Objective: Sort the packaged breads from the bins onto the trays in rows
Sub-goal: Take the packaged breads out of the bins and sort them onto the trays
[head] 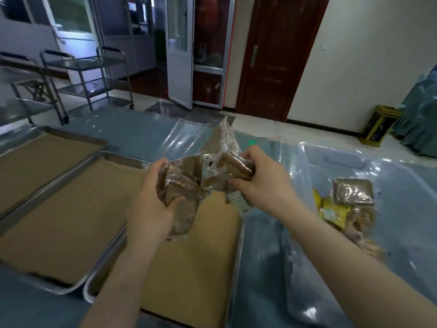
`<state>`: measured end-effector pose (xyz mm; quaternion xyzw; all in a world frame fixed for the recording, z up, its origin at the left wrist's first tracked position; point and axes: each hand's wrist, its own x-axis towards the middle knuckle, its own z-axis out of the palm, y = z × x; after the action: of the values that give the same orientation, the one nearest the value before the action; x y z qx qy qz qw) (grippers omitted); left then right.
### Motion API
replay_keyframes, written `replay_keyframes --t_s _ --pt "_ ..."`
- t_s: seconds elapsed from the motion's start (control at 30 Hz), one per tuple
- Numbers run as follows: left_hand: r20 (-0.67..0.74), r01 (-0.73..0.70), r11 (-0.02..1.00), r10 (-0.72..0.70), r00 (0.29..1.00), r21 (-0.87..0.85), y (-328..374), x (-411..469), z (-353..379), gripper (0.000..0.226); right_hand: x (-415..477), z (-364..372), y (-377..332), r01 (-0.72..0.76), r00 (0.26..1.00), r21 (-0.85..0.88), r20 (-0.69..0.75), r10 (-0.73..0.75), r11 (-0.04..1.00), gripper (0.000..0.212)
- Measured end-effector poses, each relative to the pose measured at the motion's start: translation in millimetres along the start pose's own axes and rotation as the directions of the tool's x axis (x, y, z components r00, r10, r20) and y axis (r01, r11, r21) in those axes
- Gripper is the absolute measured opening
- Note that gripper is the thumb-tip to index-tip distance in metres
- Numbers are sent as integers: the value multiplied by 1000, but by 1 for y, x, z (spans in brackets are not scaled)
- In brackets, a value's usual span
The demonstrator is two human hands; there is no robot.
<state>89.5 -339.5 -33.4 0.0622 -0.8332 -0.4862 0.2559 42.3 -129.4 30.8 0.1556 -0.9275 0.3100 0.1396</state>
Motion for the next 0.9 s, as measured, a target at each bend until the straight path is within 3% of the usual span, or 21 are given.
replay_keyframes --t_s 0.13,0.3,0.43,0.6,0.7,0.8,0.9 --pt "106 64 996 -69 992 57 -64 -13 -20 85 -10 64 2 -163 982 -39 93 166 986 42" --pt "156 28 945 -82 984 325 -117 -27 -23 85 -47 135 14 -300 931 -133 177 320 945 38" --pt "220 -142 852 32 975 504 -135 -26 -9 92 -69 175 20 -129 984 -405 63 168 905 30" --pt "354 -266 763 52 934 589 -160 -46 12 108 -113 214 26 44 938 -488 320 131 872 65" --pt "516 -351 758 22 856 550 -170 -63 20 105 -134 233 32 60 860 -407 484 160 911 86" --pt "716 -485 729 -10 698 483 -186 -80 25 101 -142 238 40 59 824 -390 538 176 919 95" --pt "759 -507 720 -42 650 473 -193 -79 25 100 -139 237 49 66 793 -399 578 195 914 106"
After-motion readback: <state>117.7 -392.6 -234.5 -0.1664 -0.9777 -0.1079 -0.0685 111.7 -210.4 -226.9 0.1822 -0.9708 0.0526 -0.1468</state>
